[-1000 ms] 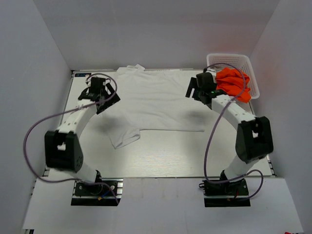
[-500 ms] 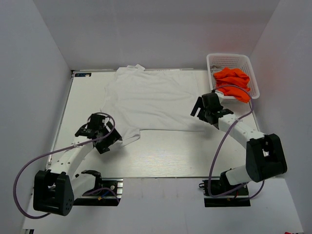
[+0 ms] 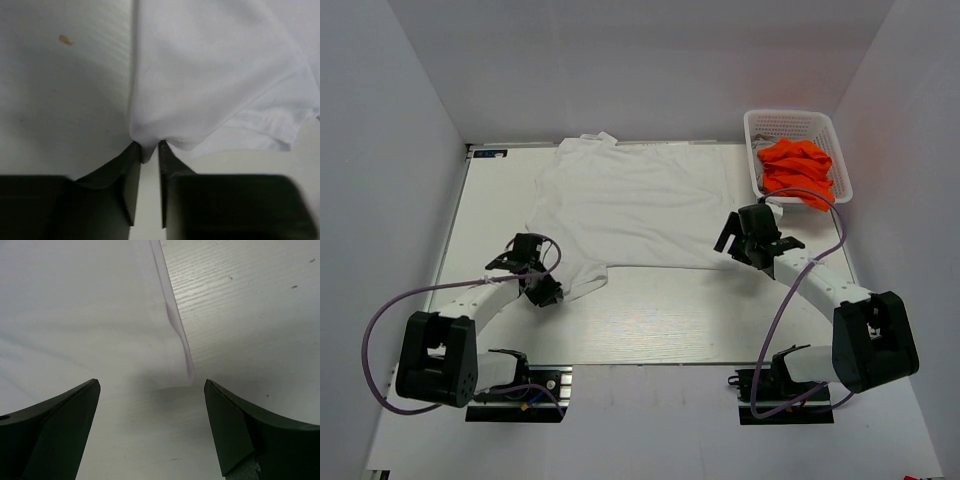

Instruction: Fold and stack the t-shirts

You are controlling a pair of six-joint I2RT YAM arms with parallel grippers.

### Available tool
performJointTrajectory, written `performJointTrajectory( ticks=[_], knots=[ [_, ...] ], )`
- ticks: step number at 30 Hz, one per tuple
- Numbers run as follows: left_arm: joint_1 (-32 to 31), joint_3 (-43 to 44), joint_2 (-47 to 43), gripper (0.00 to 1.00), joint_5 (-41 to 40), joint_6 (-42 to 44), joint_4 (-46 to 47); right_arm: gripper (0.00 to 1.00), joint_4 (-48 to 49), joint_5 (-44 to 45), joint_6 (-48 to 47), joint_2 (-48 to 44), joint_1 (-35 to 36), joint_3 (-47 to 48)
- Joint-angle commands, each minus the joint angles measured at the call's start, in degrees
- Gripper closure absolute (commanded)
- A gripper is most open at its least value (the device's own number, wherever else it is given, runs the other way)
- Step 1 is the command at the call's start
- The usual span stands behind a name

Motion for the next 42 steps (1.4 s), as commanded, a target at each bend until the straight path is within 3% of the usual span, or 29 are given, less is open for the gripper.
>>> performJointTrajectory(
  ticks=[1, 2, 3, 15, 19, 22, 24, 26, 27, 28, 37, 42],
  knots=[
    [-0.2, 0.2, 3.8, 0.72, -0.7, 1.5, 4.1, 0.10, -1.5, 0.4, -0.8, -0.5, -0.3, -0.6],
    [-0.2, 0.2, 4.6, 0.94, -0.7, 2.0, 4.9, 0.10, -1.9, 0.0, -1.5, -0.2, -0.4, -0.7],
    [-0.2, 0.8, 6.0, 1.00, -0.7, 2.0, 4.9, 0.10, -2.8, 0.0, -2.2, 0.1, -0.4, -0.3],
    [-0.2, 1.6, -1.3, 1.00, -0.3, 4.2, 9.7, 0.10, 1.2, -2.1, 3.9, 6.6, -1.5, -0.7],
    [-0.2, 0.4, -3.8, 1.00, 1.0, 5.6, 11.7, 0.15, 4.3, -3.7, 6.0, 8.5, -1.8, -1.1],
    [-0.2, 0.4, -4.3, 1.00, 1.0, 5.6, 12.3, 0.28, 5.4, -5.3, 6.8, 9.1, -2.2, -1.2],
    [-0.2, 0.4, -4.3, 1.00, 1.5, 5.6, 12.3, 0.69, 5.5, -5.4, 6.6, 8.8, -2.4, -1.3],
    [-0.2, 1.0, -4.3, 1.00, 1.5, 6.2, 12.8, 0.80, 5.2, -5.3, 6.6, 8.9, -2.5, -1.2],
    [-0.2, 1.0, -4.9, 1.00, 1.5, 6.2, 12.9, 0.94, 5.0, -5.2, 6.6, 9.0, -2.7, -1.3],
    [-0.2, 1.7, -5.0, 1.00, 1.5, 6.2, 12.9, 1.00, 4.9, -5.2, 6.4, 9.2, -2.7, -1.1],
    [0.4, 6.6, -4.4, 1.00, 3.1, 6.8, 15.8, 1.00, 4.8, -6.0, 2.2, 9.9, -2.5, 4.1],
    [0.9, 12.0, 0.4, 1.00, 3.7, 7.3, 17.0, 1.00, 5.0, -5.5, 0.3, 11.2, -2.6, 7.7]
  ],
)
